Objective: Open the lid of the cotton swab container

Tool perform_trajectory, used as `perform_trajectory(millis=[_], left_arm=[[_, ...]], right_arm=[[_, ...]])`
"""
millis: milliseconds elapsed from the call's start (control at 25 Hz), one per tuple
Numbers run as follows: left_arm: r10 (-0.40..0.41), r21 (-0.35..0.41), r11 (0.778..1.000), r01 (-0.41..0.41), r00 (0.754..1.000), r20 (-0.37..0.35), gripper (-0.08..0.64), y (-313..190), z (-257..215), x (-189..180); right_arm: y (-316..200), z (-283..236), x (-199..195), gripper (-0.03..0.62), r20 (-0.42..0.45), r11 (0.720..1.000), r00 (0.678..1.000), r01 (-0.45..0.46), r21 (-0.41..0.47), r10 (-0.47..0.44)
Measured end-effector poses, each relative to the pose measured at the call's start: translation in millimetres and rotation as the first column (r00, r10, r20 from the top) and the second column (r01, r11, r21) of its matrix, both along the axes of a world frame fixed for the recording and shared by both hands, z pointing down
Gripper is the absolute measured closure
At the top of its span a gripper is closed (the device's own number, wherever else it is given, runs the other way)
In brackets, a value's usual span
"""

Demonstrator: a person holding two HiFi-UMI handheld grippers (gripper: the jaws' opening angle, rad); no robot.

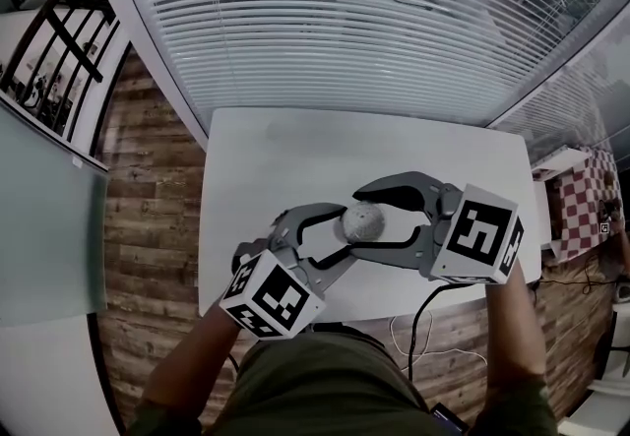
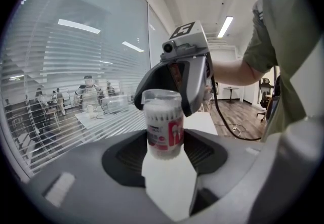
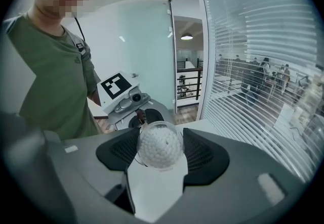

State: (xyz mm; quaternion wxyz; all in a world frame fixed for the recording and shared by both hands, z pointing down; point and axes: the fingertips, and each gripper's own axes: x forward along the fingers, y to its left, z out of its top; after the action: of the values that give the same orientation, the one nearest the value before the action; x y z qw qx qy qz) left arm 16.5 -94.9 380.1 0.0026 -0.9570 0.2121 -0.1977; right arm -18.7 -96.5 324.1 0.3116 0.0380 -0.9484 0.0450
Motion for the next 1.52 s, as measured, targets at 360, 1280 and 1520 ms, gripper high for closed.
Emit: perform_trajectory(millis=[360, 1280, 1520], left_arm=[[0.004, -0.026, 1.0, -0.005, 1.0, -0.021, 0.33, 3.8, -4.3, 7.3], [0.033, 0.022, 0.999, -0.032, 0.997, -0.066, 0.33, 12.5, -46.8, 7.4], [0.037, 0.032, 0.999, -0.034, 0.996, -0.083, 0.331, 16.3, -49.5, 11.3]], right_arm=[[-3.7, -16.4, 14.6, 0.321, 0.182, 0.996, 0.981, -0.06, -0.07, 0.072], [-4.9, -72.4, 46.3, 0.321, 0.636, 0.976, 0.744, -0.112, -0.184, 0.206], [-2.1, -73.5, 53.1, 0.321, 0.659, 0.974, 0.72, -0.111, -0.199, 0.217]])
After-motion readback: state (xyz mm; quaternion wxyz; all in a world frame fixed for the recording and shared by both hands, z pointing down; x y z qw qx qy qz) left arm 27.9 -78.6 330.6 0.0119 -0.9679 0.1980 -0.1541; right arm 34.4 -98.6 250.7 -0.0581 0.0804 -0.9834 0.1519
